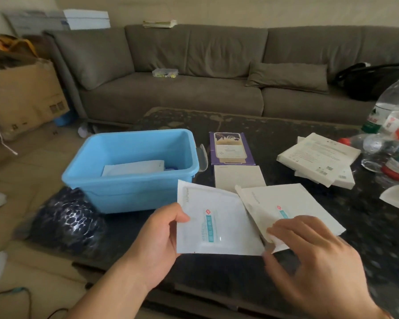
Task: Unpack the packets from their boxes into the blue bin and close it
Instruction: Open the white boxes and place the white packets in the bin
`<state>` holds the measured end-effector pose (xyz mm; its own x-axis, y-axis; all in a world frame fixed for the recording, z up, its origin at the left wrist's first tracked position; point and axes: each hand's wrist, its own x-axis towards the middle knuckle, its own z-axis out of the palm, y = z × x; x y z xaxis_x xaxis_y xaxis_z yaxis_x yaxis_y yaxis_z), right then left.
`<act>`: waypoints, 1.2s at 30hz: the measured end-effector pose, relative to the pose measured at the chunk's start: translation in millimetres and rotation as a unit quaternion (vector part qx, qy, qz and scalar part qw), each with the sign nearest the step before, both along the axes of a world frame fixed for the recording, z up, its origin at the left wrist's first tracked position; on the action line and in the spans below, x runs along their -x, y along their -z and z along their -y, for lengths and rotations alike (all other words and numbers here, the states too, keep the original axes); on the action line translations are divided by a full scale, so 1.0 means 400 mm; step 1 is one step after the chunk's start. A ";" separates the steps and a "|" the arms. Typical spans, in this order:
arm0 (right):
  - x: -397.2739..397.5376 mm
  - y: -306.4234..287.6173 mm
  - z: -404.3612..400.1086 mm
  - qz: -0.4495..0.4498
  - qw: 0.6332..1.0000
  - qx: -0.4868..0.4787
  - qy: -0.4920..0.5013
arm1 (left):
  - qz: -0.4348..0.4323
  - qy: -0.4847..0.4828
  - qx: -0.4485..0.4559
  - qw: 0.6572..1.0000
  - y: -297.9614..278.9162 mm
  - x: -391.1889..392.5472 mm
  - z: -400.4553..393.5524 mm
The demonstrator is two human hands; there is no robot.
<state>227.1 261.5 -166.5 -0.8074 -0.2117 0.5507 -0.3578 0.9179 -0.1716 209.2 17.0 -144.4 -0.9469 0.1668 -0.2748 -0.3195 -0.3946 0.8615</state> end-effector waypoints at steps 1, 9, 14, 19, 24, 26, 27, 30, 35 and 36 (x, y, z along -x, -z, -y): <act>-0.008 -0.032 0.012 0.011 0.999 0.034 -0.006 | -0.008 -0.008 0.005 1.000 -0.006 -0.002 0.017; 0.134 -0.273 0.196 0.420 0.768 0.477 -0.081 | -0.051 -0.095 -0.102 0.989 -0.108 0.020 0.122; 0.266 -0.319 0.326 0.402 0.772 0.478 -0.116 | -0.036 -0.280 -0.025 0.959 -0.151 0.057 0.210; 0.379 -0.304 0.456 0.423 0.809 0.400 -0.083 | -0.079 -0.448 -0.056 0.889 -0.169 0.072 0.326; 0.438 -0.224 0.566 0.442 0.839 0.314 -0.052 | -0.061 -0.466 -0.122 0.874 -0.193 0.062 0.369; 0.452 -0.202 0.593 0.460 0.840 0.284 -0.053 | -0.054 -0.464 -0.125 0.875 -0.194 0.062 0.370; 0.459 -0.196 0.602 0.461 0.846 0.264 -0.053 | -0.051 -0.462 -0.128 0.876 -0.193 0.063 0.369; 0.474 -0.186 0.614 0.459 0.871 0.169 -0.042 | -0.044 -0.458 -0.140 0.877 -0.192 0.066 0.365; 0.482 -0.181 0.609 0.436 0.894 -0.086 -0.052 | -0.049 -0.449 -0.127 0.883 -0.190 0.072 0.347; 0.482 -0.178 0.611 0.431 0.892 -0.123 -0.058 | -0.049 -0.449 -0.124 0.884 -0.190 0.073 0.343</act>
